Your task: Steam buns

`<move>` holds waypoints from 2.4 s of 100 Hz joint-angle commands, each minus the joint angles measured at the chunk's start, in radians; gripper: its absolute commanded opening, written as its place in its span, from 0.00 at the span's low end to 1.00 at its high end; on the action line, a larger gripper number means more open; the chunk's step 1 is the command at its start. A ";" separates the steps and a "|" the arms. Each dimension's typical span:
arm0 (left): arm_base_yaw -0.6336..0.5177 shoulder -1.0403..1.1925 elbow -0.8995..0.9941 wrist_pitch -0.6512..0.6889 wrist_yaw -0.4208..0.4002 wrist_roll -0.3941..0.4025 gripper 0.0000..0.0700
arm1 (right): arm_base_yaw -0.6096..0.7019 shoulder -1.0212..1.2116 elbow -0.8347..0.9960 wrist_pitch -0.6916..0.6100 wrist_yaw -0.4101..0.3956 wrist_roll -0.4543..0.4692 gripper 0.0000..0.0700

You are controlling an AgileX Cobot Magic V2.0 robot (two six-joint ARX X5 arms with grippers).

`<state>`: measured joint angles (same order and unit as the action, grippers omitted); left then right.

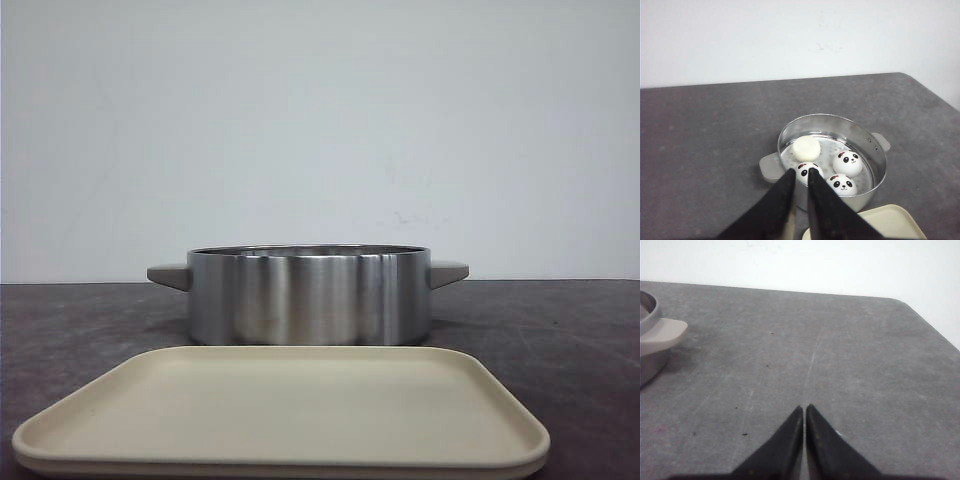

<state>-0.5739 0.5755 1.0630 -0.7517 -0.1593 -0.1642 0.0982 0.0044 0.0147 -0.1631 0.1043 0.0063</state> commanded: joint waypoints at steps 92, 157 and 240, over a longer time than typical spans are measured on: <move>0.564 -0.516 -0.991 0.752 0.125 0.030 0.00 | 0.001 -0.001 -0.003 0.005 0.001 0.013 0.01; 0.638 -0.573 -1.049 0.560 0.110 0.142 0.00 | 0.001 -0.001 -0.003 0.005 0.001 0.013 0.01; 0.640 -0.564 -1.049 0.563 0.133 0.128 0.00 | 0.001 -0.001 -0.003 0.005 0.001 0.013 0.01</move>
<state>0.0647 0.0113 0.0319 -0.1841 -0.0273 -0.0372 0.0982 0.0044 0.0147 -0.1619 0.1043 0.0074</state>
